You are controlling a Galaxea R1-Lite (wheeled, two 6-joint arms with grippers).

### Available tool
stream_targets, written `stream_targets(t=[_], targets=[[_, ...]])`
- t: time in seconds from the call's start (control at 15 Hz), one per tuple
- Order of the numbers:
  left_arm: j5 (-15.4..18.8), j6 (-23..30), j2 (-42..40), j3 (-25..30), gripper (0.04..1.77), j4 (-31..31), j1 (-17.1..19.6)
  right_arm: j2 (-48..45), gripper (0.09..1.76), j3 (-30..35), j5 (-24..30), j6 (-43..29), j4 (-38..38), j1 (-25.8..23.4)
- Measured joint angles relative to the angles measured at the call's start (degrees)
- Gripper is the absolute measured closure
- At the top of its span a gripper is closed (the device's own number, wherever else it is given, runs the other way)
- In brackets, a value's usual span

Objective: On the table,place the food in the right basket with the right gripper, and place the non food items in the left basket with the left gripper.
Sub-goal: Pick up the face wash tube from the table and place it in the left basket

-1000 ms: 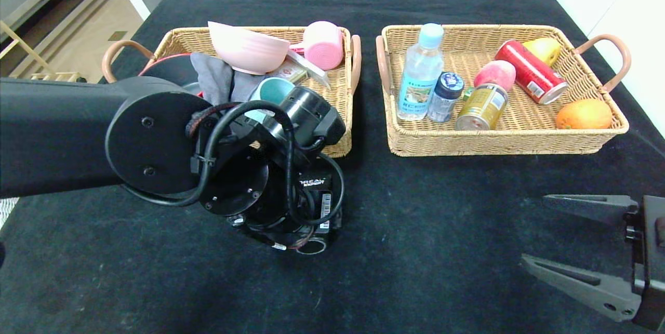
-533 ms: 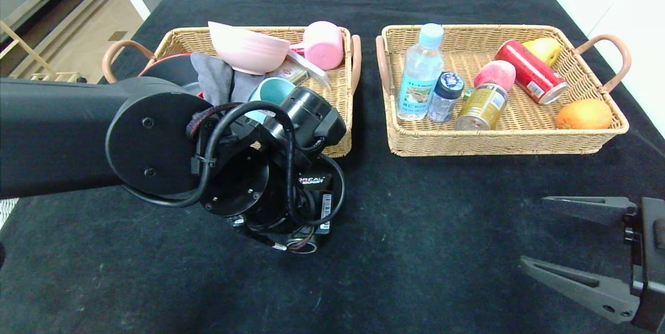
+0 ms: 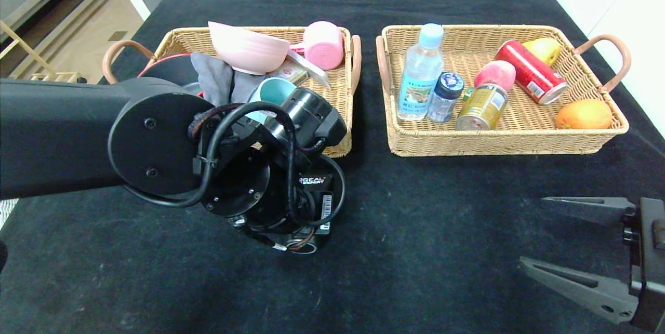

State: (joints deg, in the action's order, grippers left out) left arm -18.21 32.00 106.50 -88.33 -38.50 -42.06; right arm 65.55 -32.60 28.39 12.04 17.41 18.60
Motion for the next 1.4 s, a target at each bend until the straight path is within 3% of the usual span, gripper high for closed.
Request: stream_targets(t=[0.27,0.73,1.0,1.2,1.4], targets=[[0.06,-1.05,-2.36,-0.17,0.99,-0.34,-0.05,-0.01,0.14,0.00,0.00,0.09,0.06,-0.06],[0.16,-8.25,-9.91,-1.94,0.99,0.83,-0.30,-0.30,0.14,0.00,0.02,0.20,0.06,0.00],[-0.30,-15.49,-11.43,-3.28,0.99,8.44,-0.11,-0.61,0.14,-0.06,-0.01,0.18,0.06,-0.09],[-3.36,-22.16,-11.37,-3.18,0.99,18.13,-0.05,-0.85,0.14,-0.09,0.00,0.11,0.06,-0.09],[-4.46,-24.23,-9.84,-2.77,0.99,24.36,0.33,-1.02,0.14,-0.09,-0.01,0.09,0.04,-0.09]])
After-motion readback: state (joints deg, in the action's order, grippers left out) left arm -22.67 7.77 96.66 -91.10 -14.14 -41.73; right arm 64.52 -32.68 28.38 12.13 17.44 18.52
